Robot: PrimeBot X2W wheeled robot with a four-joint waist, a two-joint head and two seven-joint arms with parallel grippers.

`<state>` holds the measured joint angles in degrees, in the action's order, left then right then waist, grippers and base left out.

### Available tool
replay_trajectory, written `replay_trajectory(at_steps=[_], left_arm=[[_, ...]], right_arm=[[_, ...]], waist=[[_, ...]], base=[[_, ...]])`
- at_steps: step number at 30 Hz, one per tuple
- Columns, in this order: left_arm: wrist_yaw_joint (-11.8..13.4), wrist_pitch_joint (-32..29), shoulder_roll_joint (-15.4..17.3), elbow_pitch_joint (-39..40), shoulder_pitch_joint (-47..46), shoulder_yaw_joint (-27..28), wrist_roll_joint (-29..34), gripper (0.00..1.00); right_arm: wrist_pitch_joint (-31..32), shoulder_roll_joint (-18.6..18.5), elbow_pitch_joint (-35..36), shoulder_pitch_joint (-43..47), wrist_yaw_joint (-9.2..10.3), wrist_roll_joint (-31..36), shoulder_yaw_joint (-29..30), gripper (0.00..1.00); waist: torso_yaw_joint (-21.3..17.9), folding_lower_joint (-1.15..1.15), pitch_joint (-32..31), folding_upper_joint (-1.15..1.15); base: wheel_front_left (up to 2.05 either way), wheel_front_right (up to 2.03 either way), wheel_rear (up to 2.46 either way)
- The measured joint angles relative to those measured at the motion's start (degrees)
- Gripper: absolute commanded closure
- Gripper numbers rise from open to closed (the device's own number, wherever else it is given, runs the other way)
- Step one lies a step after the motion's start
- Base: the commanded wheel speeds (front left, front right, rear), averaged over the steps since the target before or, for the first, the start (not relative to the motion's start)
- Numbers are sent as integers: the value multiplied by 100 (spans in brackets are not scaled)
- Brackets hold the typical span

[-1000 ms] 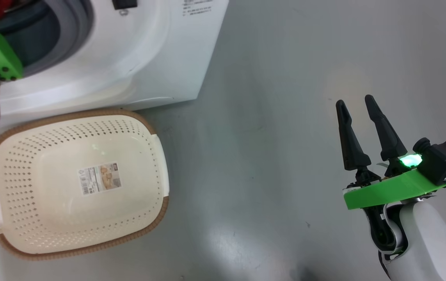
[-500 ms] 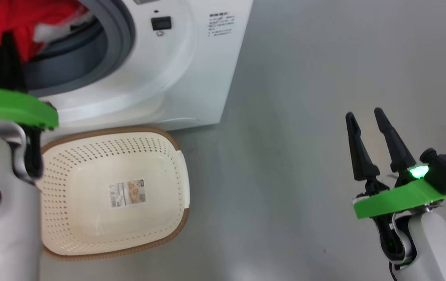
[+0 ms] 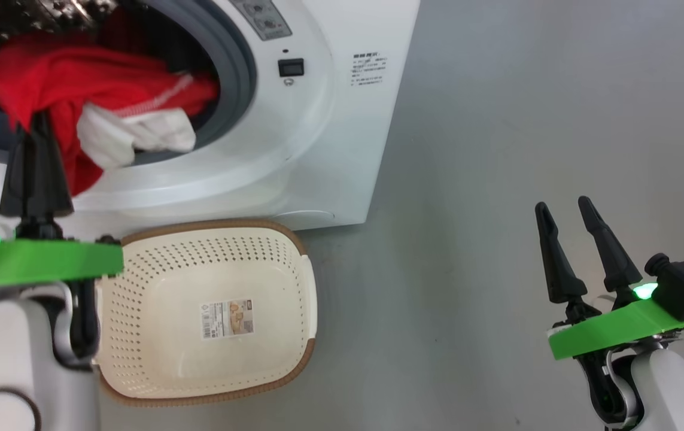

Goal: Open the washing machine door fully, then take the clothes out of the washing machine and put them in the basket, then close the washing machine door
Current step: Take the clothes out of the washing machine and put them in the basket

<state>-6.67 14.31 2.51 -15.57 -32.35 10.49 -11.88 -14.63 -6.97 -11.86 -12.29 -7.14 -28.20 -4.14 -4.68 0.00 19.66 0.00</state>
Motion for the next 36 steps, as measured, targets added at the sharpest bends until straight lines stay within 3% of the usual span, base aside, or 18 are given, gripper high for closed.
replay_trajectory(at_steps=[11, 17, 27, 36], left_arm=[[-38, 38, -73, 1579, 1044, -298, -45, 100], [219, 41, -70, 1940, 1350, -638, -204, 100], [370, 40, -67, 1047, 1700, -783, -623, 100], [302, 38, -66, -327, 1536, -791, -679, 100]], right_arm=[[0, -19, -3, 161, 0, 0, 81, 0], [0, -24, 3, 159, 0, 0, 81, 0], [0, -23, 48, 145, 0, 0, 16, 0], [0, -20, 146, -96, 0, 0, 31, 0]], waist=[[175, 0, -199, 0], [226, 0, -186, 0], [185, 0, 82, 0], [124, 0, 531, 0]], base=[[0, 0, 0], [0, 0, 0], [0, 0, 0], [0, 0, 0]])
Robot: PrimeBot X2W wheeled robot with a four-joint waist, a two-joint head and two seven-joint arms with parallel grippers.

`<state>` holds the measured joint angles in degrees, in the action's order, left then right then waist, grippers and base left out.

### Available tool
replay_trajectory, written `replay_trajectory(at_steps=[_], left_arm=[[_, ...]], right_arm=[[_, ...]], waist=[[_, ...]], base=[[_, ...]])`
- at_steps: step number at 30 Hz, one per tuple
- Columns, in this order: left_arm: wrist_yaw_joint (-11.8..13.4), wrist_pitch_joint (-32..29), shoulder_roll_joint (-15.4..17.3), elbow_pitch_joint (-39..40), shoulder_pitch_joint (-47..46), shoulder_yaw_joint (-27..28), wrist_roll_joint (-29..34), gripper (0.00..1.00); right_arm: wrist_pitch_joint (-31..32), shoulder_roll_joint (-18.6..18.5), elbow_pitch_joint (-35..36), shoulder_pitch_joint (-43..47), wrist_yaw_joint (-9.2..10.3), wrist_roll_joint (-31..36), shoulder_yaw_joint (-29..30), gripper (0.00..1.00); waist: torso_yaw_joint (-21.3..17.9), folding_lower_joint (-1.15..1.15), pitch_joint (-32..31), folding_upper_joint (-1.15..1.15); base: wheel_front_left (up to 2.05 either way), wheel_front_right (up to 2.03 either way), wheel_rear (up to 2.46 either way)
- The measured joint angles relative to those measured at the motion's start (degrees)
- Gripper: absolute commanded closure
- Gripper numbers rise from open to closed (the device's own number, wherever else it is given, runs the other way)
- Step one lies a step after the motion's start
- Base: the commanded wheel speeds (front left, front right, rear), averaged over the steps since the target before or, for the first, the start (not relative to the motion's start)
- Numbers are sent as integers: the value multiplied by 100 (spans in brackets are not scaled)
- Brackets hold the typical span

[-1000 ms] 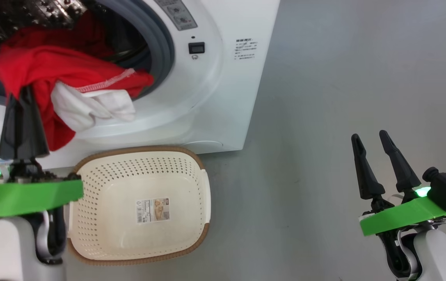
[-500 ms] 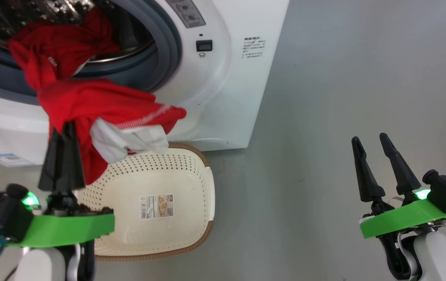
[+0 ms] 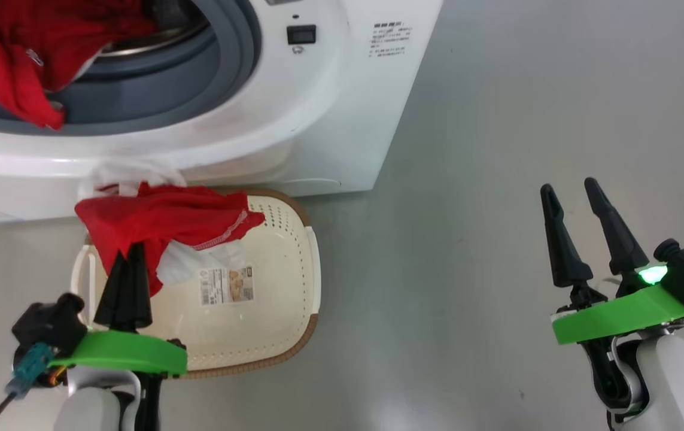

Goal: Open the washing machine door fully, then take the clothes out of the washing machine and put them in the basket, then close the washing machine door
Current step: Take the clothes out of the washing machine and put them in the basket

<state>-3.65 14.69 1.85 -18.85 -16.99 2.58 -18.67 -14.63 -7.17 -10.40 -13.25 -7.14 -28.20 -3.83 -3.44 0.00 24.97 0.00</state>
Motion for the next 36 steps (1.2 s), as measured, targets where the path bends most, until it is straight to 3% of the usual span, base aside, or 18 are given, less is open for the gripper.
replay_trajectory(at_steps=[7, 21, 36], left_arm=[[-188, 0, -7, -1273, -767, 69, 344, 100], [-294, -2, 69, -3232, -1822, 129, 1009, 100], [-285, -2, 311, -4121, -2676, 78, 1326, 100]], right_arm=[[0, 9, 76, -255, 0, 0, 59, 0], [0, 64, 180, -627, 0, 0, 4, 0], [0, 123, 238, -868, 0, 0, -74, 0]], waist=[[-66, 0, 488, 0], [-268, 0, 1228, 0], [-446, 0, 1970, 0]], base=[[0, 0, 0], [0, 0, 0], [0, 0, 0]])
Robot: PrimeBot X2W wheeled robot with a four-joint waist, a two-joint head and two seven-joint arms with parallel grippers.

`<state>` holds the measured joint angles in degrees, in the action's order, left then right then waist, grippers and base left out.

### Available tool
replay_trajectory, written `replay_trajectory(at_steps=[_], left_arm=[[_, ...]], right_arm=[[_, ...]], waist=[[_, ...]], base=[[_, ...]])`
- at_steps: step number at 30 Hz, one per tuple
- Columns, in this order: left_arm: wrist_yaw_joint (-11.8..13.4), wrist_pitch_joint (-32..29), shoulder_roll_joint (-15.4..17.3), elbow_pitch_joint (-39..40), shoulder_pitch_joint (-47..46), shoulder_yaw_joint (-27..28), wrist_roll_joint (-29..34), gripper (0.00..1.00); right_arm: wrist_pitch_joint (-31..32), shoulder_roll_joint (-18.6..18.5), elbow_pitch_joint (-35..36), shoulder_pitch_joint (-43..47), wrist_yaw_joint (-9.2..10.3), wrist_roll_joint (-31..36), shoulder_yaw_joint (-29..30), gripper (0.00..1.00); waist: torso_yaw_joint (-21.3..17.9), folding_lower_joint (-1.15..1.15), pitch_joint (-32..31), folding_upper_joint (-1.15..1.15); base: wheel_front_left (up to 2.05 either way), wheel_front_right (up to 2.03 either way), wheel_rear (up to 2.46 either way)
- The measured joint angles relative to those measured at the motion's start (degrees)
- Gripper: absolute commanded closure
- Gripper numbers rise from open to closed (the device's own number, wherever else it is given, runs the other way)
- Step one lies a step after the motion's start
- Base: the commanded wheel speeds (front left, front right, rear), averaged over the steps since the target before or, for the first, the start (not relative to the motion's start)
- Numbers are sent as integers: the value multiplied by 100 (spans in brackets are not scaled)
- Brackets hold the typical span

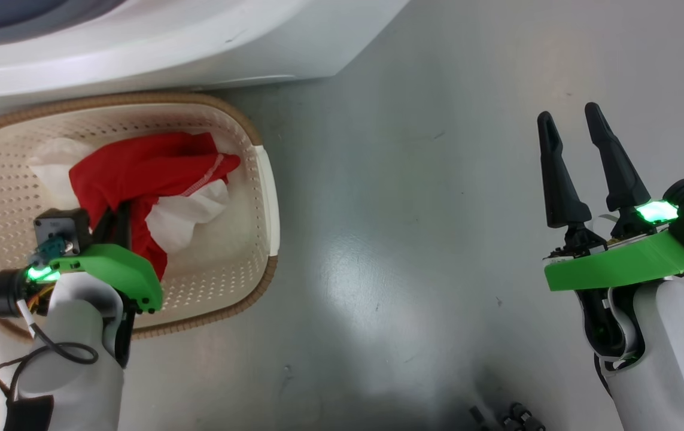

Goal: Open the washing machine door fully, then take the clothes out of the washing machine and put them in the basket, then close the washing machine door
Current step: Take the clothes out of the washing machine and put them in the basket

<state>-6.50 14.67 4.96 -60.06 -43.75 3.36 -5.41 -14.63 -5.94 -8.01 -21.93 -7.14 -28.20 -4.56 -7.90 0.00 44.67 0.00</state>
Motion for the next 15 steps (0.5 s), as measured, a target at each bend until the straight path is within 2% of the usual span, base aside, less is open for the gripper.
replay_trajectory(at_steps=[1, 3, 5, 9, 10, 12, 15], left_arm=[[0, 0, -2, -26, -5, 13, -2, 100], [1, 0, 5, -76, -33, 41, -3, 92], [12, 0, 9, -102, -96, 60, -4, 71], [20, 0, 9, -99, -147, 98, -12, 51], [20, 0, 10, -99, -147, 108, -13, 41], [20, 0, 8, -97, -147, 136, -21, 31], [20, 0, 5, -83, -147, 182, -21, 8]], right_arm=[[0, 0, 9, -4, 0, 0, 0, 0], [0, 0, 23, -4, 0, 0, 0, 0], [0, 1, 36, -5, 0, 0, 1, 0], [0, 5, 36, -69, 0, 0, 3, 0], [0, 9, 35, -73, 0, 0, 2, 0], [0, 20, 31, -71, 0, 0, 2, 0], [0, 22, 25, -71, 0, 0, 1, 0]], waist=[[-17, 0, 27, 0], [-49, 0, 69, 0], [-70, 0, 104, 0], [-80, 0, 122, 0], [-79, 0, 115, 0], [-74, 0, 99, 0], [-57, 0, 65, 0]], base=[[0, 0, 0], [0, 0, 0], [0, 0, 0], [0, 0, 0], [0, 0, 0], [0, 0, 0], [0, 0, 0]])
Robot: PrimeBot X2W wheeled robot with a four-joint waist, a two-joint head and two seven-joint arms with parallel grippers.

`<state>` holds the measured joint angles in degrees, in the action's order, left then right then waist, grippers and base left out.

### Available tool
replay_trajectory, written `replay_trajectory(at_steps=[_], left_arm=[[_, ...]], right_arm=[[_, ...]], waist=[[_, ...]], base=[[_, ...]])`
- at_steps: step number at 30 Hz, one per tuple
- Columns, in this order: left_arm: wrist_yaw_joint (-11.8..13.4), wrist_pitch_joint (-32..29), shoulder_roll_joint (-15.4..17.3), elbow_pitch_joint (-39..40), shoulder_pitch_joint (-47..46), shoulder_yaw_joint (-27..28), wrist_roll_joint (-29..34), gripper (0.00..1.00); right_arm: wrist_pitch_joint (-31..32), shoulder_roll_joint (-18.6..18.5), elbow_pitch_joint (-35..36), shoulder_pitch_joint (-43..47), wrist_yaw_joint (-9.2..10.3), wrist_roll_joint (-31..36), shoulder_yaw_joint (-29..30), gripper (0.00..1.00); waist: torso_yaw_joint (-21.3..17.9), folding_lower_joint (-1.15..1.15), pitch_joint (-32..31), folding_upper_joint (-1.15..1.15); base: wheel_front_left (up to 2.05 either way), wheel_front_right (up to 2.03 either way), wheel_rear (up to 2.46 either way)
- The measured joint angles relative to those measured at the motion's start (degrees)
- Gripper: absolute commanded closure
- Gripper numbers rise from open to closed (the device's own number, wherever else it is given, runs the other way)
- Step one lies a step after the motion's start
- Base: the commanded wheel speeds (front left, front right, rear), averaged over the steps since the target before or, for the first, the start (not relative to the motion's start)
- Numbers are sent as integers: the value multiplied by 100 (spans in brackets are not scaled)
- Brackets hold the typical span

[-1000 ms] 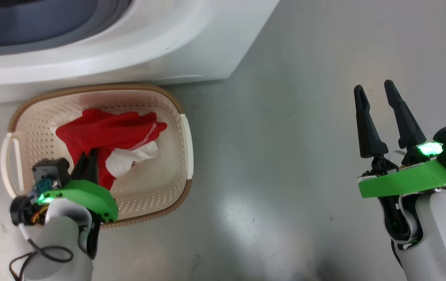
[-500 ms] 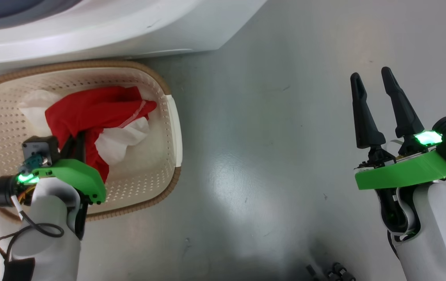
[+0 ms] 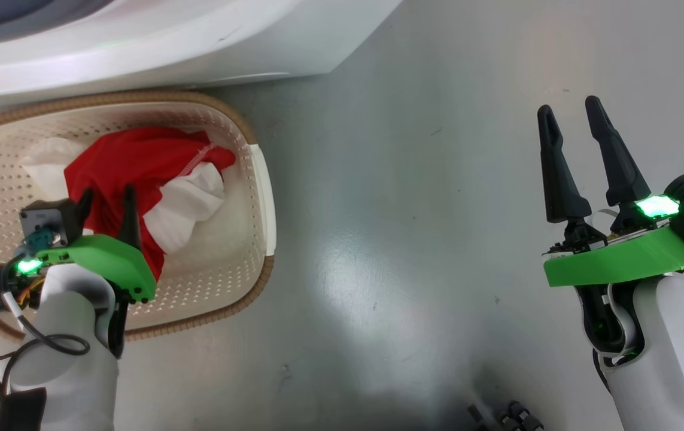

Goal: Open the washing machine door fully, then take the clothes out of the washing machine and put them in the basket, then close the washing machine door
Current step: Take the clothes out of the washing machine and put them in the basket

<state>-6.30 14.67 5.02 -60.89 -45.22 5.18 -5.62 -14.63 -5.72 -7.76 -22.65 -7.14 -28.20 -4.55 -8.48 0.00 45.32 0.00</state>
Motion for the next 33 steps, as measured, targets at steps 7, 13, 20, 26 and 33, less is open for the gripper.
replay_trajectory(at_steps=[7, 13, 20, 26, 33], left_arm=[[0, 0, -42, 75, 31, 86, -108, 0], [-3, 0, -67, 172, 103, 225, -170, 0], [-29, 0, -145, 482, 432, 376, -261, 0], [-81, 1, -223, 949, 812, 481, -316, 0], [-86, 1, -258, 1539, 1332, 524, -357, 0]], right_arm=[[0, -19, -45, 2, 0, 8, 3, 0], [0, -66, -91, 7, 0, 8, 0, 0], [0, -116, -192, 27, 0, 8, 1, 0], [0, -125, -289, 258, 0, 8, 22, 0], [0, -141, -379, 549, 0, 8, 45, 0]], waist=[[67, 0, -118, 0], [135, 0, -302, 0], [193, 0, -635, 0], [241, 0, -1017, 0], [308, 0, -1522, 0]], base=[[0, 0, 0], [0, 0, 0], [0, 0, 0], [0, 0, 0], [0, 0, 0]])
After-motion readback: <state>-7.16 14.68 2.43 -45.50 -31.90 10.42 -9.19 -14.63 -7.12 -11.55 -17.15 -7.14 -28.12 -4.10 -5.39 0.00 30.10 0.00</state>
